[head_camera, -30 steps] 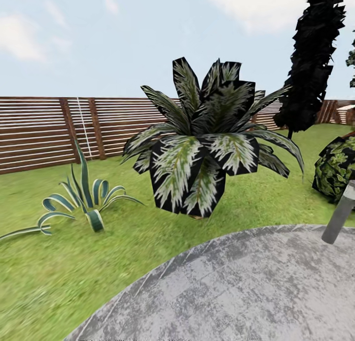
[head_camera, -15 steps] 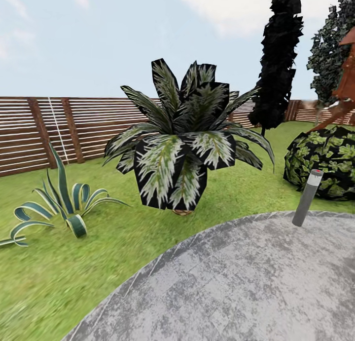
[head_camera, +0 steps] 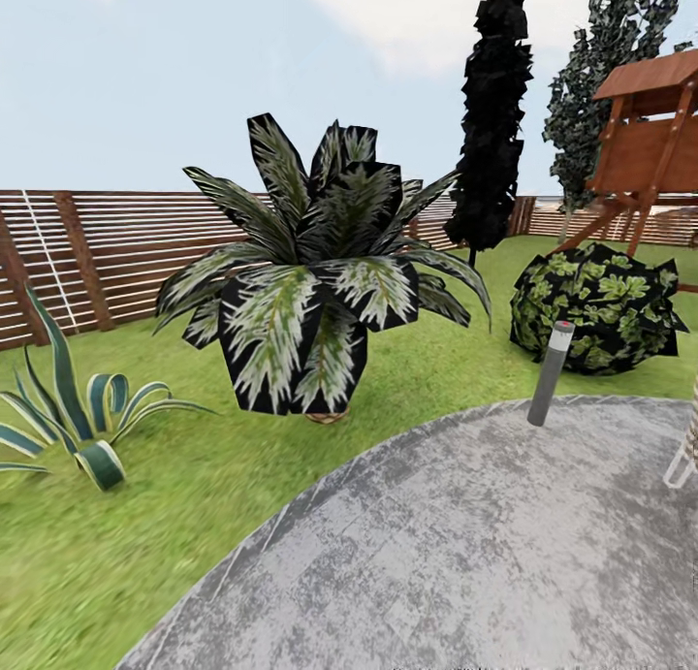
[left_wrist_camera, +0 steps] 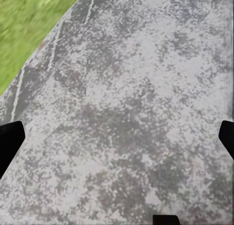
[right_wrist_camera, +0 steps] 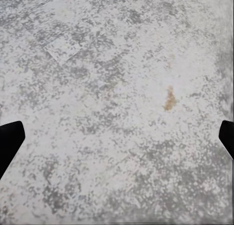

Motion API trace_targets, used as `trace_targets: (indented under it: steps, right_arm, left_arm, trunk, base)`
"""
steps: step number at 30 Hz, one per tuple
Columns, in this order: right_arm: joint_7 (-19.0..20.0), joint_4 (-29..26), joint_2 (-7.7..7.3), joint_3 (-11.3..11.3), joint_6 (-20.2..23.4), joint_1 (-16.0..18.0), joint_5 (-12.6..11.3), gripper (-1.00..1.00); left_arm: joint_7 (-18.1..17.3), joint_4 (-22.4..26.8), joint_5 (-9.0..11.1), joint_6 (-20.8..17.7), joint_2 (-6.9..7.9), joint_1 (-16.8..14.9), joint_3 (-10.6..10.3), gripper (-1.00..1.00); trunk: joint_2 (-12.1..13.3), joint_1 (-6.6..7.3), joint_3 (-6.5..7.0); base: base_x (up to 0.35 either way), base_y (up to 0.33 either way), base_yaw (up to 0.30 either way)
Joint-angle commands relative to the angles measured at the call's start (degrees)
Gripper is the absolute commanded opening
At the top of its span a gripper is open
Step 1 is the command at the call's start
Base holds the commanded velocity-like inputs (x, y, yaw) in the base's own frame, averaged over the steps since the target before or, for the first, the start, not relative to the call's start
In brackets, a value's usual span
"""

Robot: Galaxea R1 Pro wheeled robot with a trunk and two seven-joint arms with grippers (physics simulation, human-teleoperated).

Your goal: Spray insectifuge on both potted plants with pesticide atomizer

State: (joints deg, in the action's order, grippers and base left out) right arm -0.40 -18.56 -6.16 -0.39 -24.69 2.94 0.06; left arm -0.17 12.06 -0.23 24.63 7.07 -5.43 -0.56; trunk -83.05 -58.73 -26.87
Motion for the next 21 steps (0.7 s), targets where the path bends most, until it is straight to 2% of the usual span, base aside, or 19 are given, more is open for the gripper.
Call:
trace_targets:
  steps: [1, 21]
  right_arm:
    - [0.0, 0.1, 0.01, 0.0, -0.2, 0.0, 0.0, 1.0]
    - [0.0, 0.0, 0.01, 0.0, -0.2, 0.0, 0.0, 1.0]
  left_arm:
    - [0.0, 0.0, 0.0, 0.2, 0.05, 0.0, -0.1, 1.0]
    - [0.0, -0.1, 0.4, 0.1, 0.31, 0.0, 0.5, 1.0]
  trunk:
    - [0.0, 0.0, -0.06]
    - [0.0, 0.0, -0.06]
  base:
    - [0.0, 0.0, -0.266]
    - [0.0, 0.0, -0.266]
